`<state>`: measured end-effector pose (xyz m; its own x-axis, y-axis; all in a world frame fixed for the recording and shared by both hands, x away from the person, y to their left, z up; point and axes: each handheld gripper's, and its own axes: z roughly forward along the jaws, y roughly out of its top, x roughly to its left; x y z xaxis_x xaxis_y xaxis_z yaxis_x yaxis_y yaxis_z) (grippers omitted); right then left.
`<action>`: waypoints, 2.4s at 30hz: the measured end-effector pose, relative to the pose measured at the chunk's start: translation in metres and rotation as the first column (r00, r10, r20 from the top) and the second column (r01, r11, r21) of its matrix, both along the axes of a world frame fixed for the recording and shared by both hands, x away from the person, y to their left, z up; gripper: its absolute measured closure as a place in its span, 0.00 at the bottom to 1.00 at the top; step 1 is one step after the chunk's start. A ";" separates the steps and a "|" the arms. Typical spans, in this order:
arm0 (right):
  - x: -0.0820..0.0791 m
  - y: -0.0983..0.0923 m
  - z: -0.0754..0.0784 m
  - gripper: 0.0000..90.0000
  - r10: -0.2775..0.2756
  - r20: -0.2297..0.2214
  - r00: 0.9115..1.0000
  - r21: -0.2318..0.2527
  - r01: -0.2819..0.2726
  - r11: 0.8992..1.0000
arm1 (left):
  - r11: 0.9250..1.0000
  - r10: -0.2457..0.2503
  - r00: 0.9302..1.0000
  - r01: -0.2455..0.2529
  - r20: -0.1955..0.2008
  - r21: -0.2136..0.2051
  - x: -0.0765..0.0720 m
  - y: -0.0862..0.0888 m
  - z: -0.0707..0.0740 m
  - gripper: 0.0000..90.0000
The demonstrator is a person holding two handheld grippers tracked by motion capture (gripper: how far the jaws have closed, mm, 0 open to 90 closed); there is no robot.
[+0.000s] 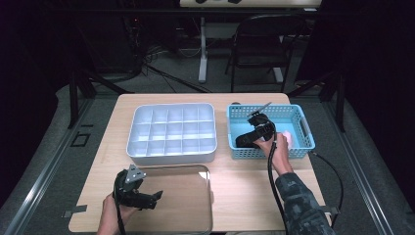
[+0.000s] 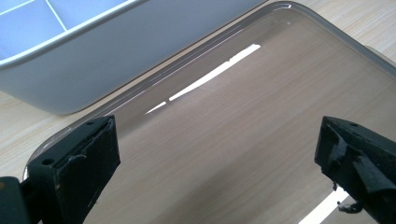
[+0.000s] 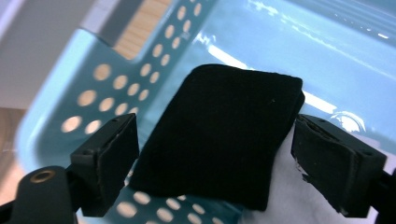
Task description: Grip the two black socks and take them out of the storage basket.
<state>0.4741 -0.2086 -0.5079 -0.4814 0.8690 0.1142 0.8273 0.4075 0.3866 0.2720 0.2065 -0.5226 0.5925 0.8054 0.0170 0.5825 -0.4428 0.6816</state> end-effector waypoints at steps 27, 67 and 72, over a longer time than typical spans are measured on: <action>0.022 0.006 -0.014 0.71 -0.075 -0.155 0.985 -0.002 0.076 0.997 | 1.000 -0.015 1.000 0.015 0.001 0.003 -0.002 -0.002 0.000 0.00; -0.006 -0.015 0.073 0.76 -0.084 0.110 0.990 0.169 0.065 0.983 | 0.999 -0.049 0.999 0.049 -0.004 0.010 -0.004 -0.008 -0.004 0.00; -0.013 -0.018 0.083 0.76 -0.078 0.127 0.989 0.177 0.055 0.983 | 0.999 -0.043 0.999 0.043 0.004 0.011 -0.004 -0.009 -0.005 0.00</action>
<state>0.4615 -0.2271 -0.4245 -0.4439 0.8724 0.2046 0.7871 0.2705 0.5543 0.2679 0.1975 -0.5277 0.6267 0.7788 0.0278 0.5599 -0.4748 0.6791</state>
